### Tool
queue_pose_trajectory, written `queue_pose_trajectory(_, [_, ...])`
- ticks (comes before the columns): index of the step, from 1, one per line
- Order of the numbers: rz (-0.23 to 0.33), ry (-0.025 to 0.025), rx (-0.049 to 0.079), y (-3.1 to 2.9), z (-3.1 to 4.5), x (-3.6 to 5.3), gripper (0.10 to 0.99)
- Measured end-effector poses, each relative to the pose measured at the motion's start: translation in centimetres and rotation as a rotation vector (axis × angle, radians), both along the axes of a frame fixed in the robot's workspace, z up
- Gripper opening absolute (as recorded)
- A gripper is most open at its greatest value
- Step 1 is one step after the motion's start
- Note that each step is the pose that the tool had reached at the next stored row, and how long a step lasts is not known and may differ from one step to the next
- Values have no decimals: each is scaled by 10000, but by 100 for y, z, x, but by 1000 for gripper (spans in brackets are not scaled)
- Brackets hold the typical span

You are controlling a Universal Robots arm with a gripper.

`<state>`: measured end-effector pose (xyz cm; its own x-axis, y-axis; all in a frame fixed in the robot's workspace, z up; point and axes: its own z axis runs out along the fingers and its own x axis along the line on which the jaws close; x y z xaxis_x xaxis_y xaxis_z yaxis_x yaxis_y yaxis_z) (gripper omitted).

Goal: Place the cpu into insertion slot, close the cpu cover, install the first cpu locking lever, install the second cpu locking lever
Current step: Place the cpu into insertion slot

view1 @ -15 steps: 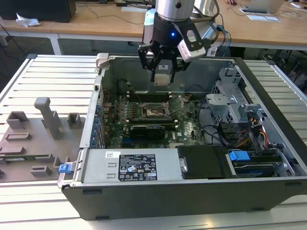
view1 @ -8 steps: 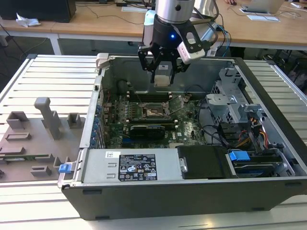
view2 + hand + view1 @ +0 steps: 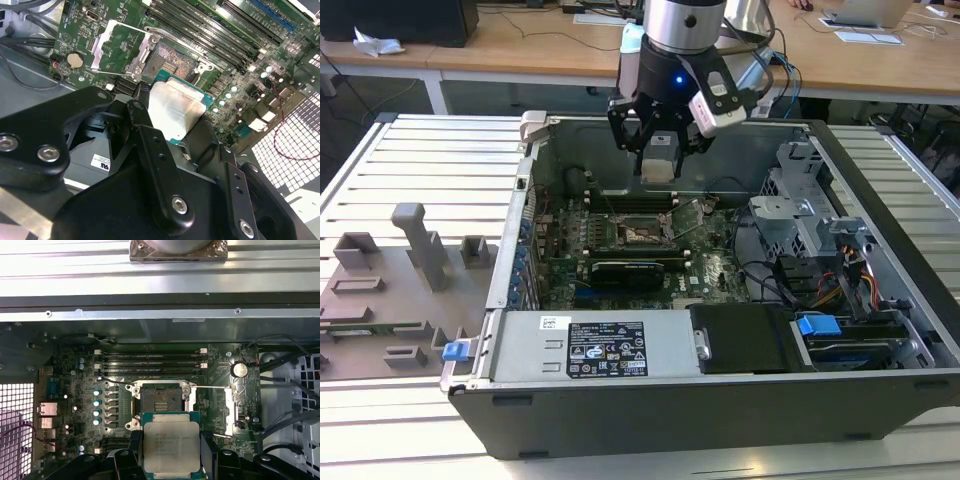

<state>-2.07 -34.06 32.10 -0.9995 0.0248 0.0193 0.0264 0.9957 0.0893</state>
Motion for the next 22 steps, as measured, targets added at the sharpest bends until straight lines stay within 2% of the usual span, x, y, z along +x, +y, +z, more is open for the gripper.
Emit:
queue_pose_trajectory(13, [1,-1,1,0,-51,0,541])
queue_pose_trajectory(22, [0,-1,1,0,-163,0,541])
